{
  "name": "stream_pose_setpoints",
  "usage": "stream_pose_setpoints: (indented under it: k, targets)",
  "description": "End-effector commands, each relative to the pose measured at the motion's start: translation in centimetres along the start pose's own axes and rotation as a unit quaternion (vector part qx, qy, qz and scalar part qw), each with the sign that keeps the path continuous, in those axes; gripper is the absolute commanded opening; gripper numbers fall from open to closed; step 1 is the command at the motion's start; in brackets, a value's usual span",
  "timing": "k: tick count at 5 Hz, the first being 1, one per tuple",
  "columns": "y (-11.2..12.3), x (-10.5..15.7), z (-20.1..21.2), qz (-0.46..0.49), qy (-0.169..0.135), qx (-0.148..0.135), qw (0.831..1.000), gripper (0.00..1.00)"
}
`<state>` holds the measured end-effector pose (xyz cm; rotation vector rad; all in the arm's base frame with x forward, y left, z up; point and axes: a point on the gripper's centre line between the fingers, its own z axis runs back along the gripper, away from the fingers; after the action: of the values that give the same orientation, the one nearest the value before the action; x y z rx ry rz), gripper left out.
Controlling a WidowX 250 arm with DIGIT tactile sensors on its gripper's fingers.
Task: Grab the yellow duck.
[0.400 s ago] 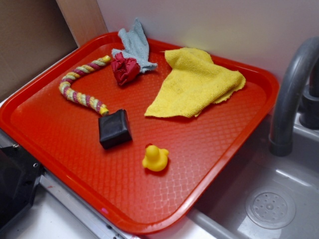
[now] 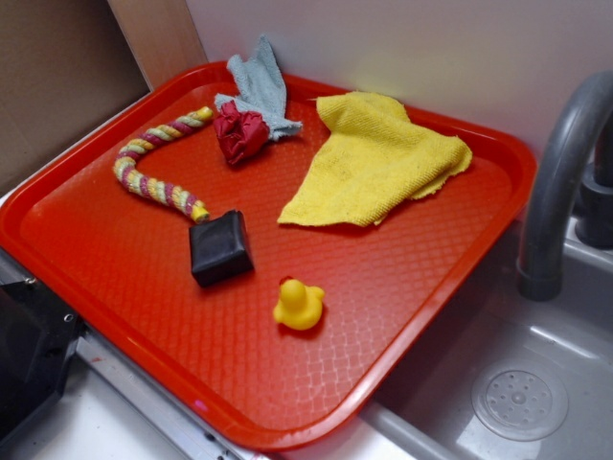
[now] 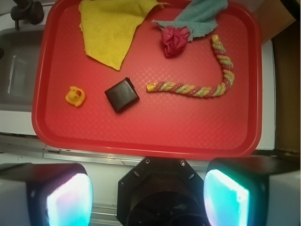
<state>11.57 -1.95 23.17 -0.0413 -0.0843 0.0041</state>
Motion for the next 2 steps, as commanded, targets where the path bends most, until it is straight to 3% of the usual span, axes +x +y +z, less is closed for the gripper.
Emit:
stream_pose_setpoints:
  k: [1, 2]
  targets:
    - [-3.2, 3.5, -1.2, -0.155, -0.095, -0.05, 0.982, 1.0]
    - [-6.4, 4.8, -3.6, -0.228, -0.114, -0.075, 0.964, 1.0]
